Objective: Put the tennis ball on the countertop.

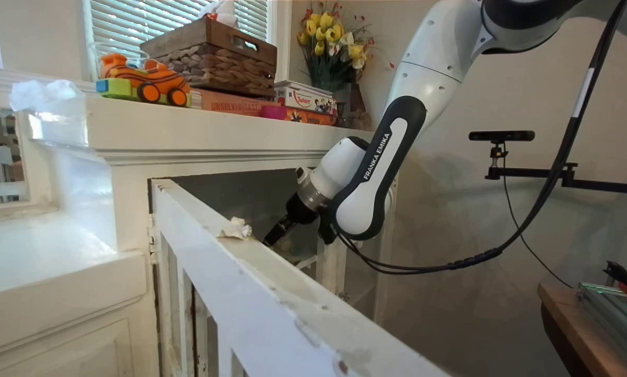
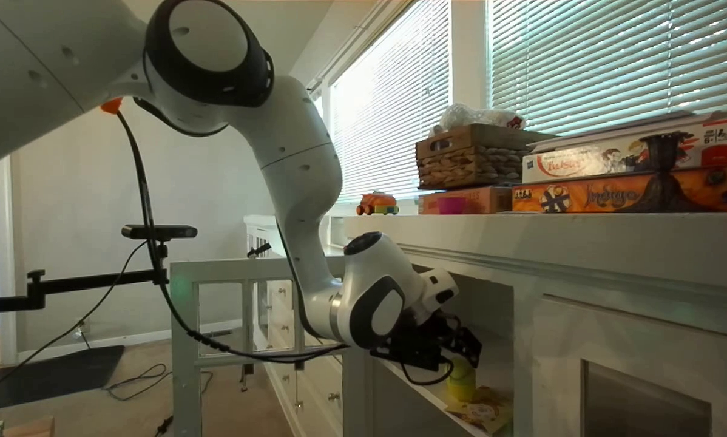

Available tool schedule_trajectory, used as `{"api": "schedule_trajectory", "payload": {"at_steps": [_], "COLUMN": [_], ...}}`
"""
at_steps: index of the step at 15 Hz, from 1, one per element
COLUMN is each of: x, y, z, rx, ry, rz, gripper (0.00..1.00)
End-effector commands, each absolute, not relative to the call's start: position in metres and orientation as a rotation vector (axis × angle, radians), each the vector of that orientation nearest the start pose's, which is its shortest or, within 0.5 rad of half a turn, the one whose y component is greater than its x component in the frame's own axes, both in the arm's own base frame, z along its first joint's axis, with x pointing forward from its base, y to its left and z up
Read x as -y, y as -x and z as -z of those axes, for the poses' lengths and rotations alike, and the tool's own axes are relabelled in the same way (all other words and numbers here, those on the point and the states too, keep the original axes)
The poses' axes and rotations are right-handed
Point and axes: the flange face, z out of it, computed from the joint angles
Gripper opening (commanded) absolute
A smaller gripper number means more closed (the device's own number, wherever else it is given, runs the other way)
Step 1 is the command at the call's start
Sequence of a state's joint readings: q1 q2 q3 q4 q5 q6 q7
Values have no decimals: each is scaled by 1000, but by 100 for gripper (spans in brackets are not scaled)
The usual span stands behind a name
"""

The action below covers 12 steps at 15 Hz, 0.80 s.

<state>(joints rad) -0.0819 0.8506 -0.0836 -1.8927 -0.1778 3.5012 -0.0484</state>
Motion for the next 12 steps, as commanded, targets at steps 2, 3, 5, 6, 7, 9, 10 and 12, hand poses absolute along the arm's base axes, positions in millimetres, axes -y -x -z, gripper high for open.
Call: {"api": "schedule_trajectory", "payload": {"at_steps": [2,3,5,6,7,9,10,12], "x": [77,77,77,76,76,76,77,77], "y": [-648,-648,-649,-650,-650,-653,-654,-657], "z": [-129,-127,-124,-123,-122,-120,-119,-119], "rx": [187,185,182,182,181,180,180,179], "ry": [3052,3051,3050,3048,3048,3050,3052,3052], "rz": [1178,1174,1171,1172,1171,1168,1167,1171], "gripper": [100,100,100,100,100,100,100,100]}}
